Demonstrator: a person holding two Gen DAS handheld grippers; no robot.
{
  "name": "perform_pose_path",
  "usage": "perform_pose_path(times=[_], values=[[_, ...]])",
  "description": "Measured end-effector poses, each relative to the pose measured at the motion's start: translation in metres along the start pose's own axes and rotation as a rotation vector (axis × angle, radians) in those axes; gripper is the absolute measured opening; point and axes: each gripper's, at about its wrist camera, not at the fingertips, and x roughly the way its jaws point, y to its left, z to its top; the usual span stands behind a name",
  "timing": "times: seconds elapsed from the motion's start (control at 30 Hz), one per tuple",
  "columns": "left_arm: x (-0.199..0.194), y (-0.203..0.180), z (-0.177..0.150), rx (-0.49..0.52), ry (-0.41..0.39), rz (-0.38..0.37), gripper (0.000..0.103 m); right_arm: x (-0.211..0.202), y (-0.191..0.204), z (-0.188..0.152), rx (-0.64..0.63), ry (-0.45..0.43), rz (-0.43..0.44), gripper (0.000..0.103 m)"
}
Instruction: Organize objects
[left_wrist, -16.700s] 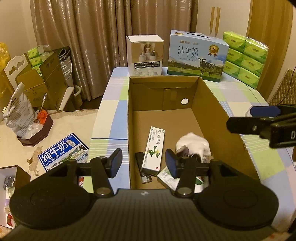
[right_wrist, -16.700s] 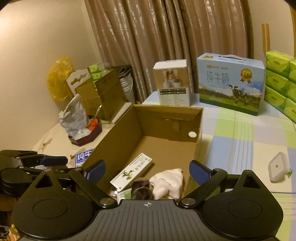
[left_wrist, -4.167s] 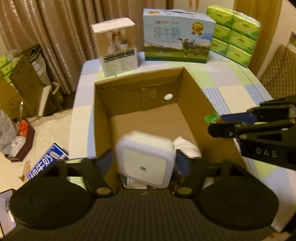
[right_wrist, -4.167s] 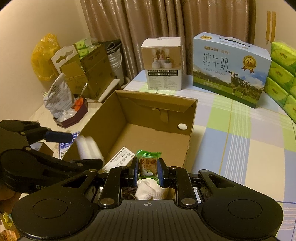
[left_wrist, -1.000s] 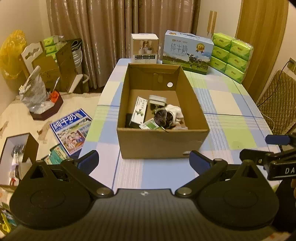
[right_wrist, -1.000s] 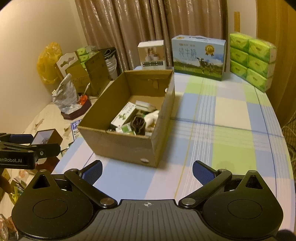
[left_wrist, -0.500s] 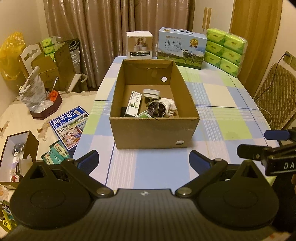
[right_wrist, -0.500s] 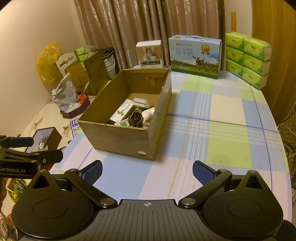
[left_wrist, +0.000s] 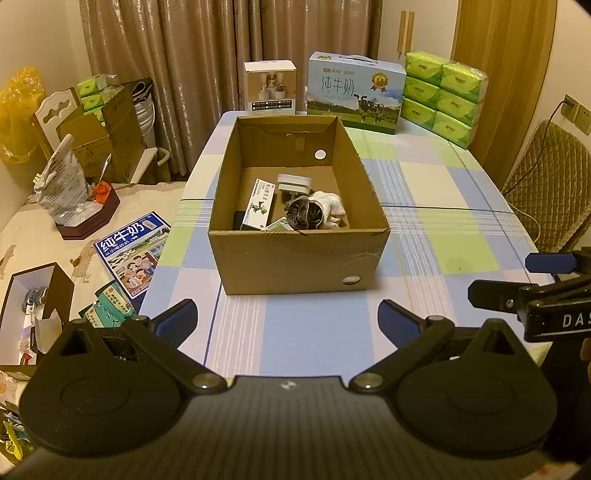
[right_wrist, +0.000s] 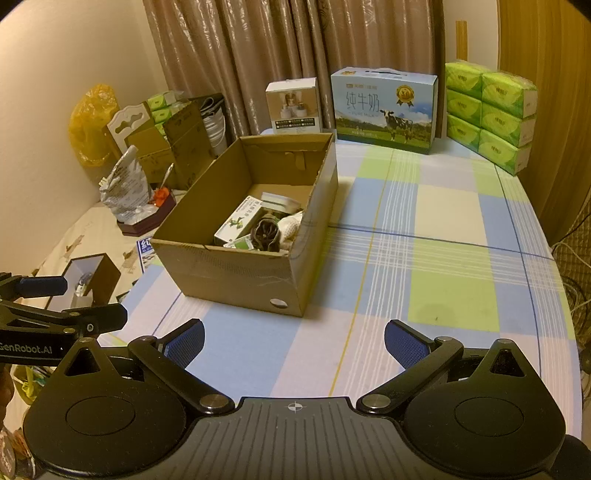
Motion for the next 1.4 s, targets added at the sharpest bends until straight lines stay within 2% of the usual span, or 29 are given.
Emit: perform_pose_path(times=[1.4], values=[[0.0094, 0.0002, -0.0073, -0.012, 0.010, -0.009, 0.102, 0.0035, 0.0000, -0.0035, 0.007, 0.007, -0.001, 0.101]])
